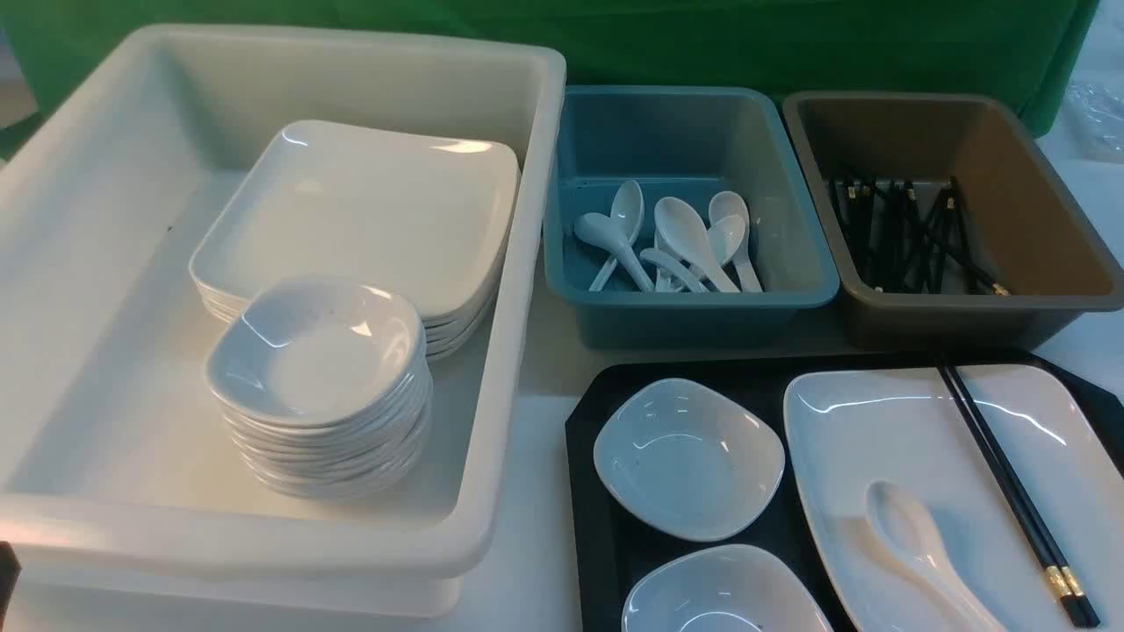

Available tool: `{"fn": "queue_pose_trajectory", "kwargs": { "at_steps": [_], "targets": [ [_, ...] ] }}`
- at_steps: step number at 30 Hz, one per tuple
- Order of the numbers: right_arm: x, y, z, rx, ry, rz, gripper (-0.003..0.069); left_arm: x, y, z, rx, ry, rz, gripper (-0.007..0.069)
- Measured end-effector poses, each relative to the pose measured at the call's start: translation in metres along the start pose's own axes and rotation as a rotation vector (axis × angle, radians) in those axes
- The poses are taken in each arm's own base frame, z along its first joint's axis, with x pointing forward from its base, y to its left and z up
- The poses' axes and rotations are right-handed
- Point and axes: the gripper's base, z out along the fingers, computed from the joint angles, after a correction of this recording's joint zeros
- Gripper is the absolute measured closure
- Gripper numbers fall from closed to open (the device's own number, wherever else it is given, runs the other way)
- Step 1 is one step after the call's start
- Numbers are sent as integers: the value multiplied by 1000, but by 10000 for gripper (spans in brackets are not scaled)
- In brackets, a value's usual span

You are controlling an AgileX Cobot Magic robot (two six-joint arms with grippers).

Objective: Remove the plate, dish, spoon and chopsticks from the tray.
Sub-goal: Use the right arm to grab a pair of chopsticks from the plate

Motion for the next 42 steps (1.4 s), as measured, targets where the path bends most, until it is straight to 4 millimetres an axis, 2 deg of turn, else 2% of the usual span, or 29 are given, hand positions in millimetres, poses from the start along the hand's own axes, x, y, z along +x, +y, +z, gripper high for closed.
{"fn": "queue_pose_trajectory", "kwargs": {
  "at_steps": [27, 30, 33, 35, 40, 42],
  "targets": [
    [0, 0, 0, 0, 0, 0, 420, -3, 0, 0, -1, -37, -1, 620],
    [0, 0, 0, 0, 0, 0, 420, -10, -1, -1, 14, -108, -121, 620],
    [0, 0, 0, 0, 0, 0, 420, -19, 0, -2, 36, -205, -381, 620],
    [0, 0, 0, 0, 0, 0, 420, -23, 2, -3, 43, -255, -496, 620],
    [-1, 0, 0, -2, -13, 1, 420, -31, 6, -6, 34, -360, -547, 620],
    [-7, 2, 0, -28, -75, 102, 420, -35, 8, -7, 35, -410, -587, 620]
  ]
}}
